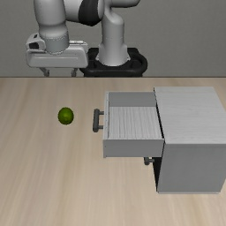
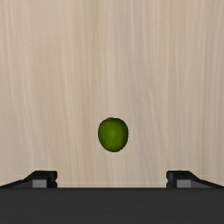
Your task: Pick up the lime and place it in the top layer of the cabinet
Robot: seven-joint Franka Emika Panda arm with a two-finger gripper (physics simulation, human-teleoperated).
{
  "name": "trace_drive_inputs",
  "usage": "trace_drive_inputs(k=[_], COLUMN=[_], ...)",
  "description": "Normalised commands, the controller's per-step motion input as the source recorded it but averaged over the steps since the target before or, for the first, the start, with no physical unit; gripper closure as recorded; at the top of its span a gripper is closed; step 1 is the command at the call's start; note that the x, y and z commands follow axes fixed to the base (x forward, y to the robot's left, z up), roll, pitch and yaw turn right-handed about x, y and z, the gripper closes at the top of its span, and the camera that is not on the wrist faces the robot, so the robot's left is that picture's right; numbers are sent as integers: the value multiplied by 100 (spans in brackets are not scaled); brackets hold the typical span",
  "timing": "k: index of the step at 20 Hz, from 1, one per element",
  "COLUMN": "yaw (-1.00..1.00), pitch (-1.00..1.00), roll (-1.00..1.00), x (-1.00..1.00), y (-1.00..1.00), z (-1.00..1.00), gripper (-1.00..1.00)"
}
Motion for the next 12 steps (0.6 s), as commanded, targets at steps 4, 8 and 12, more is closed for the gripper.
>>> trace_drive_inputs(k=[4,8,12], yaw=[0,0,0], pitch=[0,0,0], roll=[0,0,0], x=[0,0,0], y=[0,0,0], z=[-100,-100,-100], gripper=[-100,-100,-100])
